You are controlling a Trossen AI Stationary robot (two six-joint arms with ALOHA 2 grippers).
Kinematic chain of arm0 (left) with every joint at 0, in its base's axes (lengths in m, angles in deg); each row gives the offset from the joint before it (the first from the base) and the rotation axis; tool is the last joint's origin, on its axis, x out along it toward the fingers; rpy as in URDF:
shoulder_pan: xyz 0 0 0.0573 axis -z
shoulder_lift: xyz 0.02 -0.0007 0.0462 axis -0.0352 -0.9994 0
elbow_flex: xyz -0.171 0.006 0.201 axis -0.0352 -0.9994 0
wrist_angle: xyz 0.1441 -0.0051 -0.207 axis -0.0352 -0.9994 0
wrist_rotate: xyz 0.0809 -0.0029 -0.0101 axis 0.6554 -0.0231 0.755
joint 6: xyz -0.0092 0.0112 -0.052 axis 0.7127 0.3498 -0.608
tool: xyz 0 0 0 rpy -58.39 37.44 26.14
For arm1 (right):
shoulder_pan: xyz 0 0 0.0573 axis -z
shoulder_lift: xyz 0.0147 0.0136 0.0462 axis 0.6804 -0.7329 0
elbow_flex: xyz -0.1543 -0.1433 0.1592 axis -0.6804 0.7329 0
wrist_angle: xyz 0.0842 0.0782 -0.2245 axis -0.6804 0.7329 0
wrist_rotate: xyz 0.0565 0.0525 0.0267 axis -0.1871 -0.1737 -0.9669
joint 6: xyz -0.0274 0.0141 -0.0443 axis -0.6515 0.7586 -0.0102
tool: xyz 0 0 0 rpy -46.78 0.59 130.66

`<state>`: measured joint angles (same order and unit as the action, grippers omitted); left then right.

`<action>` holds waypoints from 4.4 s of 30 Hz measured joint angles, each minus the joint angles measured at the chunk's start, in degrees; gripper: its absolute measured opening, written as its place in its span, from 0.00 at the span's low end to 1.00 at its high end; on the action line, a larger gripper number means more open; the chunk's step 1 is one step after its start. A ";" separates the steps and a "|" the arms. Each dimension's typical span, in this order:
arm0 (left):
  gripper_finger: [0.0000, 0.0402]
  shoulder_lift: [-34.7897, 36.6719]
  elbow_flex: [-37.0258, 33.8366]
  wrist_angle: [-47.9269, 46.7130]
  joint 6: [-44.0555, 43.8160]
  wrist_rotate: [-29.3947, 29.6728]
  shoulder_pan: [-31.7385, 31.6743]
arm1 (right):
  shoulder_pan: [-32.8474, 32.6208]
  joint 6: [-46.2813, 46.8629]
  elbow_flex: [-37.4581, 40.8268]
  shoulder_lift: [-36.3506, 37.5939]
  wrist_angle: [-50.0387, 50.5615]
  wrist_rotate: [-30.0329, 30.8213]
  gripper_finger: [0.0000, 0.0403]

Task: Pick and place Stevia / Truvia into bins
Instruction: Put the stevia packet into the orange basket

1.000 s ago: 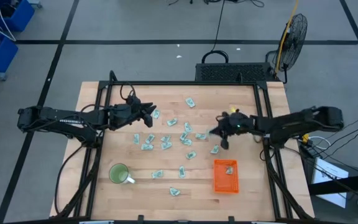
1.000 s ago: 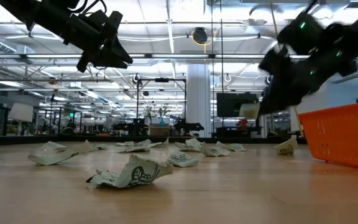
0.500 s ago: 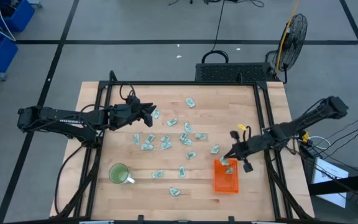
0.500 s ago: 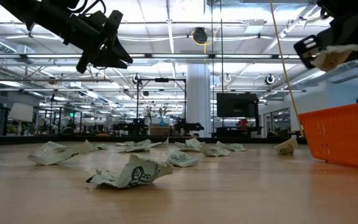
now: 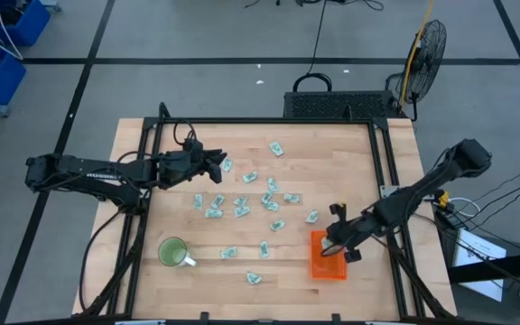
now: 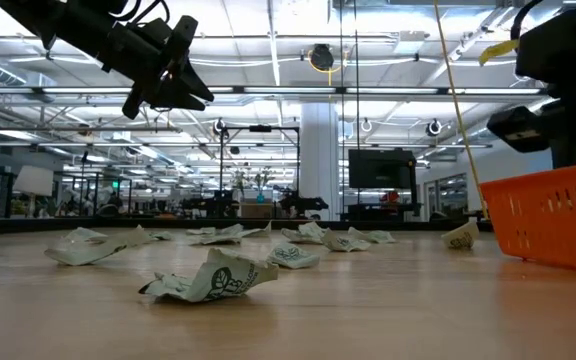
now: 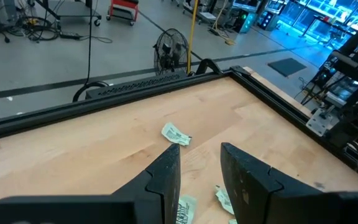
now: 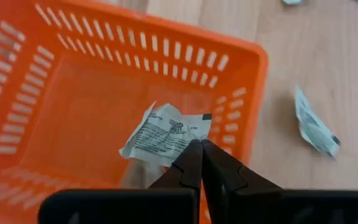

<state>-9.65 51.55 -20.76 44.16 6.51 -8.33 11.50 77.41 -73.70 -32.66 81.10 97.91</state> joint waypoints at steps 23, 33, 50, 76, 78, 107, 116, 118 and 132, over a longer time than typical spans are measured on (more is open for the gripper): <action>0.30 0.00 0.00 0.24 2.62 -0.71 0.00 | 0.24 -0.23 -0.03 -0.37 -2.07 -1.10 0.17; 0.30 -0.40 20.35 -12.24 17.22 -4.79 0.04 | 0.26 -8.73 -0.04 12.79 -2.01 2.85 0.16; 0.30 -18.93 37.32 -62.42 -5.72 -10.76 0.72 | 8.66 -14.26 3.45 22.72 -1.47 19.84 0.36; 0.30 -23.65 12.06 -59.79 -44.43 -23.83 7.67 | 9.66 -17.66 9.86 22.82 -12.61 19.79 0.39; 0.30 -23.63 11.60 -59.24 -44.76 -23.66 7.67 | 9.66 -18.16 9.86 22.82 -13.08 19.78 0.40; 0.30 -23.84 5.22 -49.02 -47.22 -20.11 7.58 | 9.64 -18.05 9.84 22.82 -14.71 19.73 0.39; 0.16 -23.87 5.30 -47.27 -45.70 -19.63 7.61 | 9.64 -18.05 9.81 22.82 -14.71 19.73 0.39; 0.07 -24.06 6.05 -47.24 -45.06 -19.51 7.58 | 9.64 -17.99 9.81 22.80 -14.72 19.73 0.39; 0.02 -24.04 20.69 -27.60 -28.72 -10.51 9.21 | 12.25 -7.29 10.92 22.80 -23.24 19.71 0.39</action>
<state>-33.70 72.23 -48.36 15.45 -4.00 0.89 23.75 70.12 -62.78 -9.85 57.86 117.62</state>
